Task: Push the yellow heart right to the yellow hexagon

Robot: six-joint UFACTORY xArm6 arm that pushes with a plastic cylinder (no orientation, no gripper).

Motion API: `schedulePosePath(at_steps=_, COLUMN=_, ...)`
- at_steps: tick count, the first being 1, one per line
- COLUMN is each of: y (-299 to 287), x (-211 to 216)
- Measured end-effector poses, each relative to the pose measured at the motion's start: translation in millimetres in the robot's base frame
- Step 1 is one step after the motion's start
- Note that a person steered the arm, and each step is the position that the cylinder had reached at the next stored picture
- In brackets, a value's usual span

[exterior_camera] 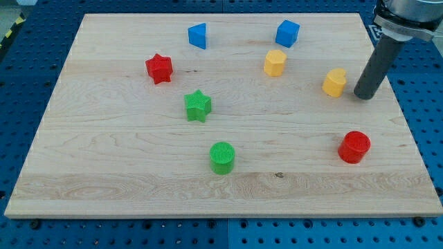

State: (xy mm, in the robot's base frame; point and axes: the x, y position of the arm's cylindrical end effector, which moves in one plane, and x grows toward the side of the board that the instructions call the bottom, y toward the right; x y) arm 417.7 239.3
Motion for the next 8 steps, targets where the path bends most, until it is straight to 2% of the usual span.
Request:
schedulePosePath(at_steps=2, y=-46, x=-6)
schedulePosePath(at_steps=5, y=-42, x=-20)
schedulePosePath(at_steps=8, y=-91, x=-24)
